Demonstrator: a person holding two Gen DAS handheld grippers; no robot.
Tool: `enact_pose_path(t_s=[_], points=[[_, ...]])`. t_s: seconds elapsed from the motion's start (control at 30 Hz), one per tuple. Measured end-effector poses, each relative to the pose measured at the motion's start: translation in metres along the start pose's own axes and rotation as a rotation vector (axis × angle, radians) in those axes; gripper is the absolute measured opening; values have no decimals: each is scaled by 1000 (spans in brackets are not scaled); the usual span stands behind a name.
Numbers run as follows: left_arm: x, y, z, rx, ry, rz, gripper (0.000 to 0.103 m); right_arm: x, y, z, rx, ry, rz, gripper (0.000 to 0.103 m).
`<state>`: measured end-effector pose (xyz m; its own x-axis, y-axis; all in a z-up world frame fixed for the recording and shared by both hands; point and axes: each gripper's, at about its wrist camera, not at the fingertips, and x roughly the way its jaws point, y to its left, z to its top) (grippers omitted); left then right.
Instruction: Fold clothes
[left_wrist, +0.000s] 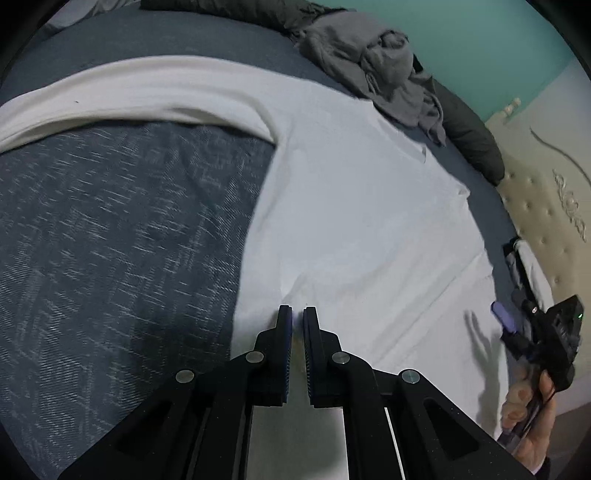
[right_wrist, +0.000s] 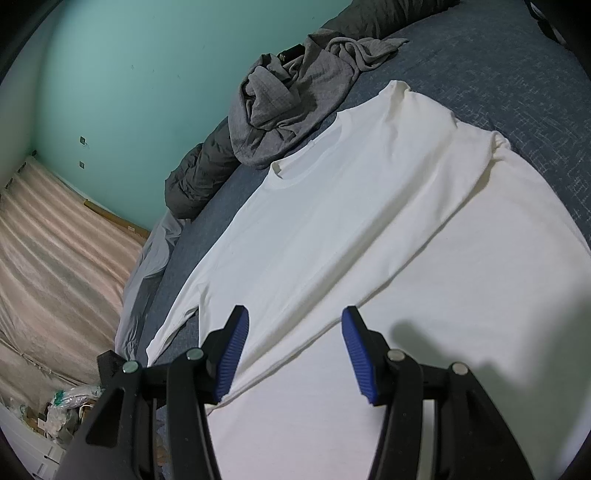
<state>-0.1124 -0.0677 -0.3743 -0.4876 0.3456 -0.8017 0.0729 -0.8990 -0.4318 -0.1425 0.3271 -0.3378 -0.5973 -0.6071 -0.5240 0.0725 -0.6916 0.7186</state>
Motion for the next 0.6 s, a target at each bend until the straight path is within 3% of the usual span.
enact_pose_path(t_s=[0.2, 0.33, 0.47, 0.6], points=[[13, -28, -7, 109, 50, 24, 6, 1, -1, 0, 7, 1, 0, 53], [8, -29, -9, 102, 43, 13, 7, -1, -1, 0, 7, -1, 2, 53], [-5, -23, -3, 70, -12, 7, 29, -2, -2, 1, 11, -8, 2, 53], [-9, -14, 8, 34, -54, 18, 29, -2, -2, 1, 12, -7, 0, 53]])
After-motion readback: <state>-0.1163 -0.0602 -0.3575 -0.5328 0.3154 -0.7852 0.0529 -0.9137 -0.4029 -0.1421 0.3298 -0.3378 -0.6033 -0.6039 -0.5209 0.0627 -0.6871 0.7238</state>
